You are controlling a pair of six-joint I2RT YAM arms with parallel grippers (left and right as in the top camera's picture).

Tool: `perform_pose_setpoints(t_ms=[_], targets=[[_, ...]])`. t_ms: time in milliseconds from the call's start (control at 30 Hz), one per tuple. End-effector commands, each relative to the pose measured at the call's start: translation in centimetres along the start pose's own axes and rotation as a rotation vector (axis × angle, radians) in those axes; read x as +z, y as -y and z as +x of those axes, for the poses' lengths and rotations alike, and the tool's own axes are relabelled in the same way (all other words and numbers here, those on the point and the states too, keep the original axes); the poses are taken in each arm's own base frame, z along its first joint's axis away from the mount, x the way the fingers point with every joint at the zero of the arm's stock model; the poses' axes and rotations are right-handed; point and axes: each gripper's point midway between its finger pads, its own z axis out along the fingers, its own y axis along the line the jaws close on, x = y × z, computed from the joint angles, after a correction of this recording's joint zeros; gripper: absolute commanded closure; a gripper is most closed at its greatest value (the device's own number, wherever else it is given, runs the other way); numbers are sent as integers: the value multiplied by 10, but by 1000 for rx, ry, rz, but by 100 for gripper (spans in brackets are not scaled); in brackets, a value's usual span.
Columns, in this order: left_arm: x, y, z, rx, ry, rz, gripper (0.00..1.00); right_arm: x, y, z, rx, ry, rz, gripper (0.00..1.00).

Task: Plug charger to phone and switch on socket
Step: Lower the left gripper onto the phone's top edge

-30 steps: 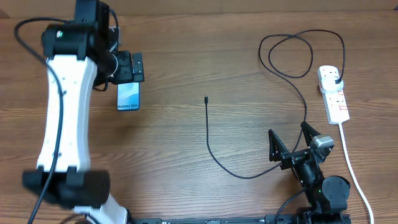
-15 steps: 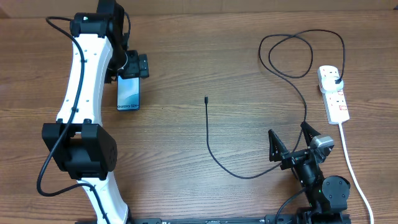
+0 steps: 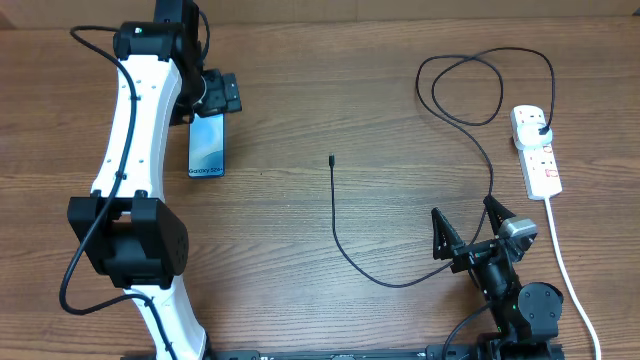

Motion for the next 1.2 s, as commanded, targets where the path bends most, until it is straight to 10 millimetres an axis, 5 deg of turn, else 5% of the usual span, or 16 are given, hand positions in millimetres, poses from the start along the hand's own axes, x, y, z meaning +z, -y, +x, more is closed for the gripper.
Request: perform_pose_setpoints(t_ms=[0,133,333,467,1167], targets=[[13,-3,14,-9,-89,-2,0,0,2,1,-5,5,10,0],[15,-7,7,16,-69,-22,0,0,2,1,-5,5,10,0],[14,-8,-41,12,137,-52,0,0,2,1,-5,5,10,0],[17,-4,-55,8,192,-36,0,0,2,1,-5,5,10,0],[80,-25,-22,60,77,-79,0,0,2,1,-5,5,10,0]])
